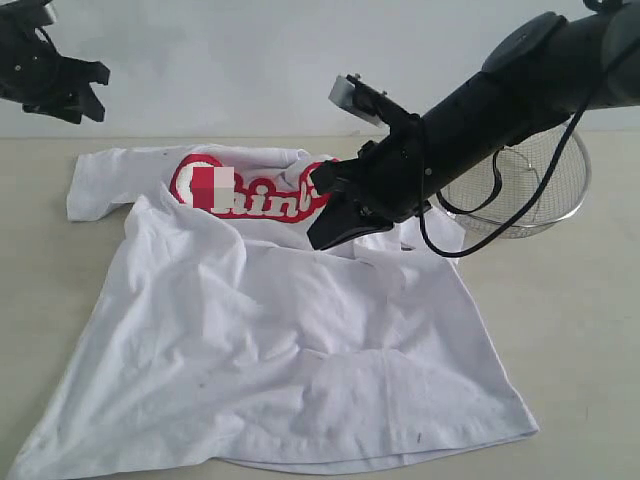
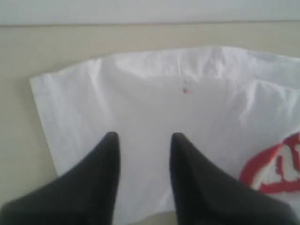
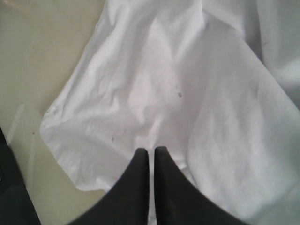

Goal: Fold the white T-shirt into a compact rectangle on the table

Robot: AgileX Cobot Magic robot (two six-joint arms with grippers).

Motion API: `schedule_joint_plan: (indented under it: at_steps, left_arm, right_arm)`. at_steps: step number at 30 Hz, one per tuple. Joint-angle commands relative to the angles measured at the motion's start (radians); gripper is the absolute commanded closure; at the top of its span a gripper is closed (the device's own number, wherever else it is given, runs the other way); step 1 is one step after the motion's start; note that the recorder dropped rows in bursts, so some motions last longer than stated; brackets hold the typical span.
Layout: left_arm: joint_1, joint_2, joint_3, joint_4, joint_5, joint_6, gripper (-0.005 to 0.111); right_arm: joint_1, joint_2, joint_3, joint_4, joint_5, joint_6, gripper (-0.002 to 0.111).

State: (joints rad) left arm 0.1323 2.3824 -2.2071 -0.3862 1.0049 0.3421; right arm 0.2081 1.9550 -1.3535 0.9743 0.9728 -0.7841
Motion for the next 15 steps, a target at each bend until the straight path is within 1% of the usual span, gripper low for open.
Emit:
schedule_joint_plan:
  at_steps: [1, 2, 4, 7, 9, 12, 15]
  left_arm:
    - [0.003, -0.039, -0.01, -0.039, 0.216, -0.024, 0.102]
    - [0.003, -0.039, -0.002, -0.043, 0.216, -0.024, 0.102]
    - [0.003, -0.088, 0.089, -0.067, 0.216, -0.025, 0.102]
    - [0.003, -0.239, 0.257, -0.101, 0.216, 0.003, 0.102]
    - [-0.007, -0.359, 0.38, -0.106, 0.216, 0.017, 0.102]
    - [-0.07, -0.535, 0.597, -0.11, 0.18, 0.048, 0.102]
    - [-0.13, -0.631, 0.768, -0.11, 0.146, 0.053, 0.102]
  right_arm:
    - [-0.001, -0.002, -0.001, -0.004, -0.019, 0.006, 0.108]
    - [-0.001, -0.002, 0.005, -0.012, -0.024, 0.021, 0.108]
    - [-0.001, -0.031, 0.057, -0.021, -0.062, 0.034, 0.108]
    - [-0.001, -0.089, 0.087, -0.068, -0.093, 0.062, 0.108]
    - [-0.001, -0.131, 0.087, -0.132, -0.121, 0.122, 0.108]
    - [-0.001, -0.157, 0.087, -0.324, -0.067, 0.266, 0.108]
    - [-0.001, -0.164, 0.108, -0.323, -0.049, 0.273, 0.108]
